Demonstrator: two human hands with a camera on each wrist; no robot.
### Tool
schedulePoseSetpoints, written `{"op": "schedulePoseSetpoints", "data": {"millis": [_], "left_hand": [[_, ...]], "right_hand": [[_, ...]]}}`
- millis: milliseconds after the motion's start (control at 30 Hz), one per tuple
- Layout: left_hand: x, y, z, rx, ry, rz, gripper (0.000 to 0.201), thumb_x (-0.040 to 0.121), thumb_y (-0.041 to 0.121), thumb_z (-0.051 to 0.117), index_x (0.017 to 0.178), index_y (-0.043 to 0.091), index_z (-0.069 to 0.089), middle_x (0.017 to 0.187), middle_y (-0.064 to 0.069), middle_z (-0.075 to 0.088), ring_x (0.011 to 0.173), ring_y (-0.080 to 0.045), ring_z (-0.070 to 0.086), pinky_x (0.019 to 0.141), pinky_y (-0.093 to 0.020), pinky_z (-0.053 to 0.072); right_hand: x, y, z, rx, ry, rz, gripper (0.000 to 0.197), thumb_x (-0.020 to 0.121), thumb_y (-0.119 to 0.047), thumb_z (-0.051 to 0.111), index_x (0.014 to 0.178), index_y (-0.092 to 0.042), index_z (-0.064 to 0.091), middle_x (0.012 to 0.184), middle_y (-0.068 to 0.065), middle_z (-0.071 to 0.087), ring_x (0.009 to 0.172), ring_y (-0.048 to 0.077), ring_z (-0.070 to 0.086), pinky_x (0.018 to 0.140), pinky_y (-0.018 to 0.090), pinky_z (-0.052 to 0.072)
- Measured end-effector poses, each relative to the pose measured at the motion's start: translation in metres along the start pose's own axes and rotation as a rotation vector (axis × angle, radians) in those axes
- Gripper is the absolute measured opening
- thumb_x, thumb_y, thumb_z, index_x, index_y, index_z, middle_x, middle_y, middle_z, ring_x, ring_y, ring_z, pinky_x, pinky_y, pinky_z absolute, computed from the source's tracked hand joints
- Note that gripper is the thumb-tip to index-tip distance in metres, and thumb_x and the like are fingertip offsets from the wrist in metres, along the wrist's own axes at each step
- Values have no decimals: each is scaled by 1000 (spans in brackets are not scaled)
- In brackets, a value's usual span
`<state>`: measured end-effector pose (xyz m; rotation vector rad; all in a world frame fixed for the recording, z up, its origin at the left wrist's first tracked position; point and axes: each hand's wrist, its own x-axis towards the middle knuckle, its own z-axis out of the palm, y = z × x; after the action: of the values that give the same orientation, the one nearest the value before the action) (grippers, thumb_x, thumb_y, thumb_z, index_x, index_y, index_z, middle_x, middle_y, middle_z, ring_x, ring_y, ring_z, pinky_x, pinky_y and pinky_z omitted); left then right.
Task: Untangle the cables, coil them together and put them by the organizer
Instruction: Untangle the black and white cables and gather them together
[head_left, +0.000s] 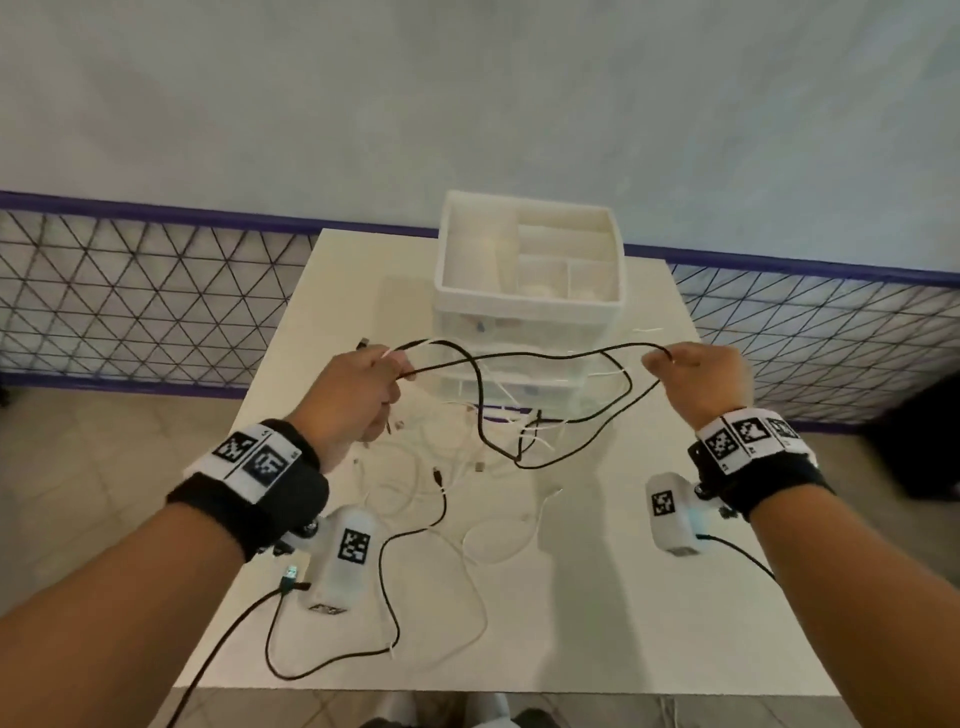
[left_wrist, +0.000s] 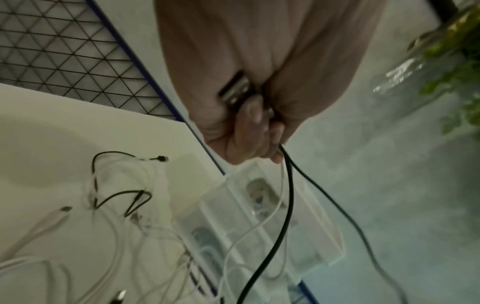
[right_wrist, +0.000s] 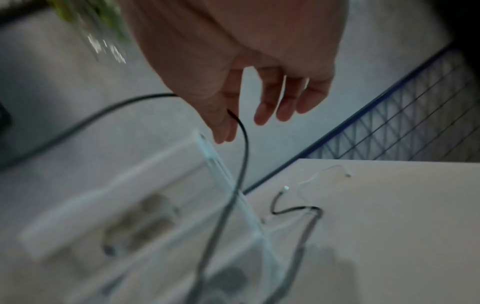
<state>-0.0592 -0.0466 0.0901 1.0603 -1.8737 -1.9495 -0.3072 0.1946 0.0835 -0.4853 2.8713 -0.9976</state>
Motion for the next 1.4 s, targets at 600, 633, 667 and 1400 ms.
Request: {"op": "schedulePoseSetpoints", "data": {"millis": [600,633,667,1400], "left_hand": [[-8,-3,2,235,-109,-10,31,101,30,52,85,7,65,61,1,37,50,-12,24,39,-18,16],[-8,-5,5,214,-85,-5,31,100,30,52,84,7,67,61,1,38,50,-13,24,39,-18,16],[-8,-6,9,191,-70,-7,32,100,29,53,83,7,68,61,0,38,51,-14,23,40,-19,16],[-23,8,36,-24,-324,-174,26,103,26,47,93,6,60,62,0,45,44,-5,34,32,-15,19]], "right_hand": [[21,-28,-34,169,57,-55,40,92,-15,64,127,-33,59,105,-4,72,75,17,73,67,36,61],[17,-14,-23,8,-93,-4,54,89,-11,64,136,-35,51,121,7,69,88,22,73,71,35,60],[10,-4,-13,-145,-200,22,66,87,-8,64,144,-33,42,133,13,61,104,28,68,82,38,58],[-41,-41,32,329,-134,-255,21,79,-34,82,71,-15,77,61,2,72,57,16,71,72,39,62]]}}
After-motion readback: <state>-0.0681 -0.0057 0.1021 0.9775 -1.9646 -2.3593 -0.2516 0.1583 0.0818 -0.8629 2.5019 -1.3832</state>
